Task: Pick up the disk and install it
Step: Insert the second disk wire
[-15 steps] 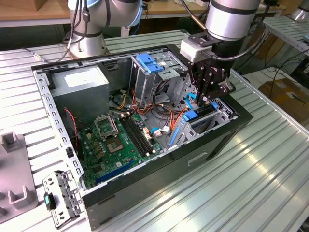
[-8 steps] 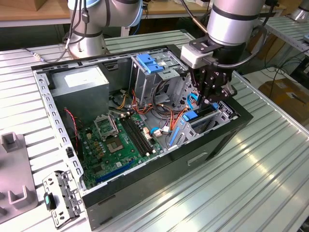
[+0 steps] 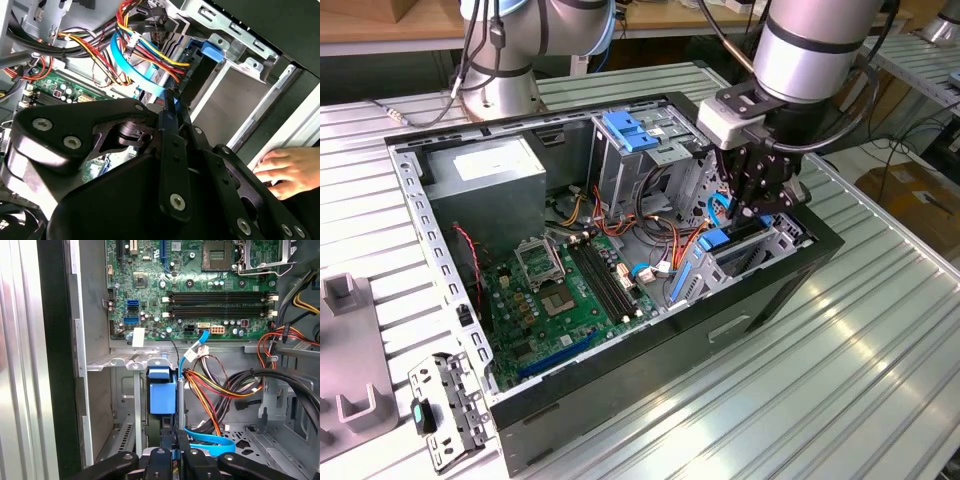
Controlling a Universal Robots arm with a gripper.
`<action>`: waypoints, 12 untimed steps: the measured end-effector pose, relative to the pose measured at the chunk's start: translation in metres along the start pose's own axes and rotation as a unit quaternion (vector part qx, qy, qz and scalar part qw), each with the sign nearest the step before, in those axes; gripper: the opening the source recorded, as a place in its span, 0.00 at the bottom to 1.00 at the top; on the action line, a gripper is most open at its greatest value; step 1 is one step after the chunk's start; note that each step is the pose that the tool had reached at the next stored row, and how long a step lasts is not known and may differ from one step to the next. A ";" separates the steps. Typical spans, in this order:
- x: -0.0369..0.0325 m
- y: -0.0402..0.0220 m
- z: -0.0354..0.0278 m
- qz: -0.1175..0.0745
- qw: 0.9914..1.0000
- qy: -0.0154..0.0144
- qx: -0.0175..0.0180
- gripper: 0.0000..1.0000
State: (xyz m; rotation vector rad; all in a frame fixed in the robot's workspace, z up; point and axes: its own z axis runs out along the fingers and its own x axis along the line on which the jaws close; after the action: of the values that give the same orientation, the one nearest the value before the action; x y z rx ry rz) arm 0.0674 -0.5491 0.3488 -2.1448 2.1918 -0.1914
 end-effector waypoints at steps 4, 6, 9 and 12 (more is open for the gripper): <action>0.0026 0.0002 0.0016 0.003 1.000 0.000 0.000 0.16; 0.0028 0.0002 0.0022 0.006 1.000 0.001 0.000 0.16; 0.0027 0.0003 0.0029 0.009 1.000 0.001 0.000 0.16; 0.0016 0.0002 0.0028 0.009 1.000 0.001 0.000 0.16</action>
State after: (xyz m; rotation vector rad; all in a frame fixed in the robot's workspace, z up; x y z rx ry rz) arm 0.0676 -0.5508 0.3460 -2.1251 2.2121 -0.1921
